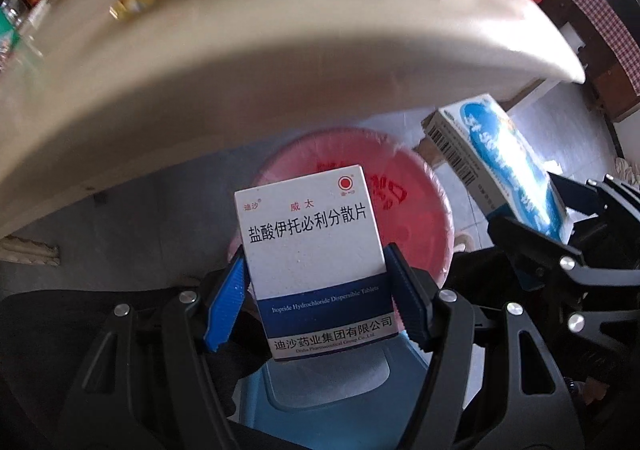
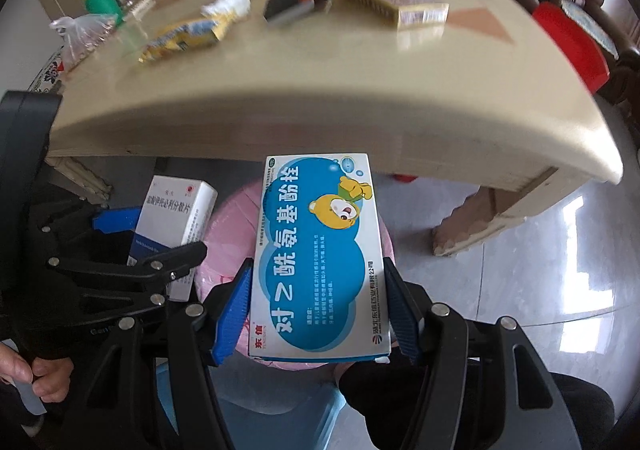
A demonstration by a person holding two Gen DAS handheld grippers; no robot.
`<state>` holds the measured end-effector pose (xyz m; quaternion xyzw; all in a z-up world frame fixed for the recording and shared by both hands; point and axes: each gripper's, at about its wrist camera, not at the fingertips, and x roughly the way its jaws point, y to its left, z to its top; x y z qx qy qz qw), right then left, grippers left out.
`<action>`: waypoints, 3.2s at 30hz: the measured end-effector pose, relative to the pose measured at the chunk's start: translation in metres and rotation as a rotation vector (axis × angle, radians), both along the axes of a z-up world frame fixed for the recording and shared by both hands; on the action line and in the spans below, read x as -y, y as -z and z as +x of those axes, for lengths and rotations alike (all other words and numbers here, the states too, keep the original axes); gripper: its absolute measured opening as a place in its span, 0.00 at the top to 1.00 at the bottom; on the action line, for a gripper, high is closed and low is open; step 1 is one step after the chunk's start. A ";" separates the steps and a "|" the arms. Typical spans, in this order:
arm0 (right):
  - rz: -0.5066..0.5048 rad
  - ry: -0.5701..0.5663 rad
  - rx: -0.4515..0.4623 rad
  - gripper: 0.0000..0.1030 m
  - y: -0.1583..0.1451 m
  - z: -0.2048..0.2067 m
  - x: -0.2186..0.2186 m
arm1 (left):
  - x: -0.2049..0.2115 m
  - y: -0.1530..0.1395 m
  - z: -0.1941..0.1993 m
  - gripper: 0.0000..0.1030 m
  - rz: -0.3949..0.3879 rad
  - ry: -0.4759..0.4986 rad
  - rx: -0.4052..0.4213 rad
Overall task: Collect trash
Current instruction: 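Carry both boxes over the pink bin and open both tools to drop them, then raise both tools from the bin back over the table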
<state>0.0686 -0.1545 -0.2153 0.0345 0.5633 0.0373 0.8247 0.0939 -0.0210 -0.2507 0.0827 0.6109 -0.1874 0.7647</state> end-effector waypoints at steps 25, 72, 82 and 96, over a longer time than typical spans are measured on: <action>0.000 -0.047 -0.248 0.41 0.117 0.051 0.008 | 0.016 0.106 0.036 0.36 0.124 0.014 -0.238; 0.059 -0.035 -0.148 0.26 0.056 0.036 0.017 | 0.004 0.027 0.013 0.17 0.270 0.163 -0.044; 0.091 -0.138 0.046 0.23 -0.081 0.031 0.022 | -0.030 -0.150 0.010 0.11 0.091 0.286 0.165; 0.015 -0.232 0.224 0.16 -0.212 0.087 0.049 | -0.037 -0.268 0.067 0.10 0.122 0.472 0.305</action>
